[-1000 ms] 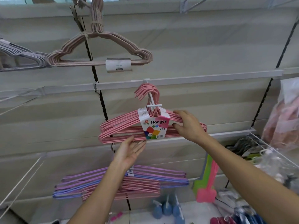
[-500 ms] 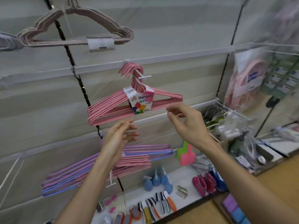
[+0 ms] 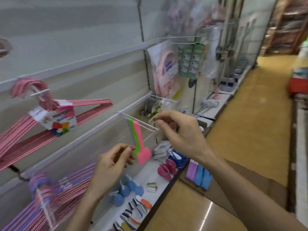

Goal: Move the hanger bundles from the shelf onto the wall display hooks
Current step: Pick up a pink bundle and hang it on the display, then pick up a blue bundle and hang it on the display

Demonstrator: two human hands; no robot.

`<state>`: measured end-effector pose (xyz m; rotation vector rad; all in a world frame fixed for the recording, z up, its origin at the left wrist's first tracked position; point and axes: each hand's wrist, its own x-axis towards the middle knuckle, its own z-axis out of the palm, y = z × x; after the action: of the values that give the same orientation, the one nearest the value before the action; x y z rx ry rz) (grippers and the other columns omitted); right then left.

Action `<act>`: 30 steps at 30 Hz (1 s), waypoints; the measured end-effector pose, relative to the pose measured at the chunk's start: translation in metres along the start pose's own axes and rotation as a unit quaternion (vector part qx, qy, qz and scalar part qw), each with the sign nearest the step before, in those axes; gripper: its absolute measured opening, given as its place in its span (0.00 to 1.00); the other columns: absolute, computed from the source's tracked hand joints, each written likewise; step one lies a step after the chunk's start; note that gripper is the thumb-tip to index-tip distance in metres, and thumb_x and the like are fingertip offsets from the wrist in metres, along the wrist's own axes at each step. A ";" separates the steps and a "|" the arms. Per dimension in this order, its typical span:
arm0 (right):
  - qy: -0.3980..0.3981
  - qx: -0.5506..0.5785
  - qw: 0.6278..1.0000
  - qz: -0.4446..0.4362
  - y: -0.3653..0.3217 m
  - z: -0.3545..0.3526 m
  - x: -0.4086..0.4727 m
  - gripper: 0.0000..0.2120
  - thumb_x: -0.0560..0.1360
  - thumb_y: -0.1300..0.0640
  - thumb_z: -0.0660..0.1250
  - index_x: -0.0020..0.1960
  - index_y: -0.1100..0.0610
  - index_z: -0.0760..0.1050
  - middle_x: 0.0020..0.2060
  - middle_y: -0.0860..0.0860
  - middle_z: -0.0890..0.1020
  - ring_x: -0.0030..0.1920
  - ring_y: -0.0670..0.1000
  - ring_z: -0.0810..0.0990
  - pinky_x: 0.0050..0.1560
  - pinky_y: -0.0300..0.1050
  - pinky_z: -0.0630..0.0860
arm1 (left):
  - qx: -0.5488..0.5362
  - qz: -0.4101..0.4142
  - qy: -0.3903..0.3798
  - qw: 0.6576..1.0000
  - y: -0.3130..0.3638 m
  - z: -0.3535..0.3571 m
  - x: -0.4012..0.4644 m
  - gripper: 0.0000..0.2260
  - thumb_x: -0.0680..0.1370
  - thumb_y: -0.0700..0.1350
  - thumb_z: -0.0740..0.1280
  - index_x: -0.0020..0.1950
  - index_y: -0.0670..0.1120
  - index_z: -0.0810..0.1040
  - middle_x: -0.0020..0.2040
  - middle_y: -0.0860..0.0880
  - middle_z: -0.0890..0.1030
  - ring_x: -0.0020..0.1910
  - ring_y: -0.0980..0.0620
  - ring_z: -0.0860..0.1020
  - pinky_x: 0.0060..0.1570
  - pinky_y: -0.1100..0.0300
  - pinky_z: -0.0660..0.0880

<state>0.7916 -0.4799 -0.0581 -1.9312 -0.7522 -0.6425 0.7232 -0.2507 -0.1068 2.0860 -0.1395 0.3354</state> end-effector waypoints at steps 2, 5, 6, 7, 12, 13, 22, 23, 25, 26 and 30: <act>0.017 -0.012 1.000 0.016 0.015 -0.025 -0.009 0.05 0.78 0.61 0.69 0.53 0.59 0.82 0.42 0.46 0.83 0.41 0.40 0.79 0.43 0.34 0.74 | 0.013 0.031 -0.032 0.999 0.010 0.026 0.013 0.10 0.79 0.57 0.61 0.49 0.57 0.81 0.41 0.55 0.84 0.40 0.54 0.83 0.40 0.62 0.78; 0.037 -0.039 0.998 0.041 0.041 -0.067 -0.019 0.05 0.78 0.60 0.69 0.53 0.58 0.82 0.42 0.46 0.83 0.41 0.40 0.79 0.44 0.29 0.70 | 0.031 0.075 -0.069 0.994 0.024 0.069 0.033 0.12 0.78 0.57 0.61 0.49 0.54 0.82 0.40 0.57 0.84 0.39 0.56 0.83 0.38 0.61 0.78; 0.041 -0.047 0.997 0.051 0.050 -0.083 -0.022 0.05 0.78 0.60 0.69 0.53 0.58 0.82 0.42 0.46 0.84 0.41 0.41 0.79 0.44 0.28 0.69 | 0.029 0.080 -0.078 0.993 0.028 0.084 0.039 0.12 0.78 0.57 0.61 0.49 0.53 0.82 0.40 0.56 0.84 0.39 0.56 0.83 0.38 0.60 0.78; 0.046 -0.053 0.996 0.062 0.059 -0.098 -0.025 0.05 0.78 0.60 0.69 0.53 0.57 0.82 0.42 0.46 0.84 0.41 0.41 0.79 0.43 0.28 0.69 | 0.025 0.081 -0.085 0.993 0.032 0.099 0.045 0.12 0.79 0.56 0.62 0.49 0.53 0.82 0.39 0.56 0.84 0.38 0.56 0.83 0.38 0.59 0.78; 0.051 -0.070 0.991 0.098 0.108 -0.169 -0.039 0.06 0.78 0.61 0.69 0.54 0.60 0.82 0.42 0.48 0.84 0.42 0.44 0.80 0.43 0.31 0.71 | 0.019 0.084 -0.116 0.989 0.045 0.174 0.068 0.08 0.79 0.54 0.63 0.49 0.56 0.81 0.39 0.56 0.84 0.37 0.56 0.83 0.36 0.59 0.78; 0.052 -0.073 0.991 0.101 0.117 -0.180 -0.042 0.06 0.79 0.61 0.69 0.54 0.60 0.82 0.42 0.48 0.84 0.43 0.45 0.81 0.43 0.31 0.71 | 0.016 0.084 -0.123 0.989 0.048 0.187 0.072 0.08 0.79 0.54 0.63 0.49 0.58 0.81 0.40 0.56 0.84 0.37 0.56 0.83 0.35 0.61 0.78; 0.063 -0.097 0.979 0.168 0.208 -0.237 -0.062 0.06 0.79 0.60 0.68 0.54 0.58 0.82 0.42 0.48 0.84 0.42 0.44 0.80 0.40 0.29 0.71 | 0.000 0.048 -0.175 0.983 0.064 0.269 0.100 0.07 0.79 0.50 0.64 0.49 0.58 0.82 0.41 0.54 0.85 0.37 0.57 0.84 0.33 0.69 0.76; 0.064 -0.098 0.977 0.177 0.218 -0.238 -0.062 0.06 0.79 0.60 0.68 0.54 0.58 0.82 0.42 0.48 0.84 0.41 0.44 0.80 0.40 0.29 0.71 | 0.001 0.043 -0.179 0.983 0.063 0.275 0.104 0.07 0.79 0.50 0.64 0.49 0.57 0.82 0.41 0.54 0.85 0.37 0.57 0.84 0.33 0.69 0.76; 0.067 -0.098 0.973 0.198 0.238 -0.237 -0.062 0.06 0.79 0.59 0.68 0.54 0.58 0.82 0.41 0.47 0.84 0.40 0.44 0.80 0.39 0.30 0.71 | -0.001 0.031 -0.187 0.982 0.062 0.284 0.113 0.07 0.79 0.50 0.64 0.50 0.54 0.82 0.41 0.53 0.85 0.37 0.56 0.84 0.33 0.70 0.76; 0.068 -0.098 0.971 0.209 0.248 -0.235 -0.062 0.07 0.79 0.58 0.67 0.54 0.57 0.82 0.40 0.47 0.84 0.40 0.44 0.81 0.38 0.30 0.72 | -0.004 0.024 -0.192 0.981 0.061 0.289 0.118 0.07 0.79 0.50 0.64 0.50 0.53 0.82 0.41 0.53 0.85 0.37 0.56 0.84 0.33 0.70 0.76; 0.061 -0.111 0.960 0.249 0.287 -0.226 -0.060 0.07 0.79 0.57 0.66 0.54 0.55 0.81 0.40 0.44 0.83 0.41 0.42 0.81 0.39 0.31 0.73 | -0.020 -0.001 -0.212 0.977 0.048 0.305 0.142 0.08 0.79 0.49 0.64 0.50 0.50 0.83 0.41 0.52 0.85 0.37 0.56 0.84 0.32 0.69 0.76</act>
<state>0.9316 -0.8042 -0.1687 -2.1497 -0.1008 -0.5386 0.9031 -0.5318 -0.1730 2.0908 -0.3931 -0.1185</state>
